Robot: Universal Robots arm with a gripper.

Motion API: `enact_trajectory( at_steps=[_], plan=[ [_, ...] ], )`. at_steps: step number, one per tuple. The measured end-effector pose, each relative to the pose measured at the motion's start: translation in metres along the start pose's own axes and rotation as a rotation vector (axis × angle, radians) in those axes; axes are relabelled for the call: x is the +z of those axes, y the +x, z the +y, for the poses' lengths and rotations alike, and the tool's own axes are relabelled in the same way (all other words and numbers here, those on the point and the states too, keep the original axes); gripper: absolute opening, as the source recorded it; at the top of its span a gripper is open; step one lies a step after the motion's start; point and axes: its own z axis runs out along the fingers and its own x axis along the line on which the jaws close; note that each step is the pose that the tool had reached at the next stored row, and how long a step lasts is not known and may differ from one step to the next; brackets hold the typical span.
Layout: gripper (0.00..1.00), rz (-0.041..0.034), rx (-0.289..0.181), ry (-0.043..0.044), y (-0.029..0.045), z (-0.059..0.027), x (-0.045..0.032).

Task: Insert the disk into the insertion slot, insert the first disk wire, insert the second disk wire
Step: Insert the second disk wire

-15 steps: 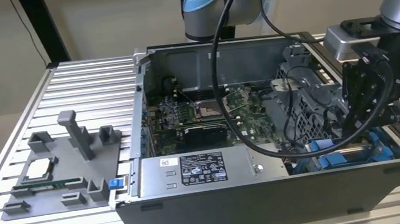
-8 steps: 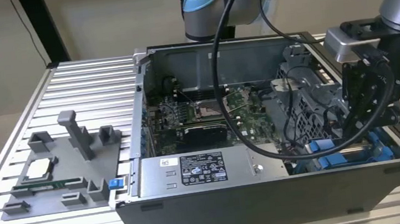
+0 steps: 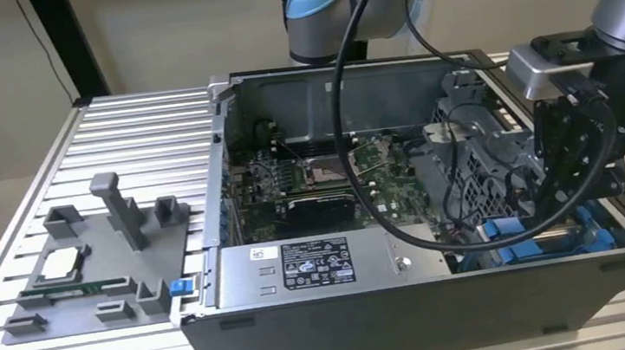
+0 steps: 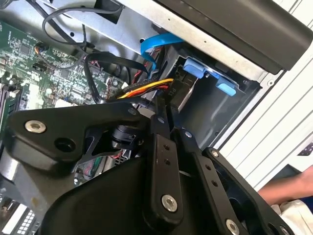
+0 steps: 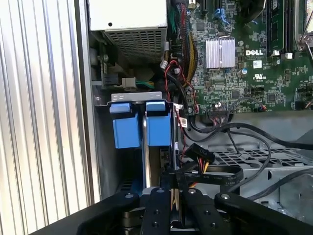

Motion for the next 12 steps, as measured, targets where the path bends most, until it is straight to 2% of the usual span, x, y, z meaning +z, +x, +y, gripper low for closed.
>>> enact_trajectory(
  at_steps=[12],
  plan=[
    [0.0,0.0003,-0.021,0.0002,0.0,0.0001,0.0054]
  ],
)
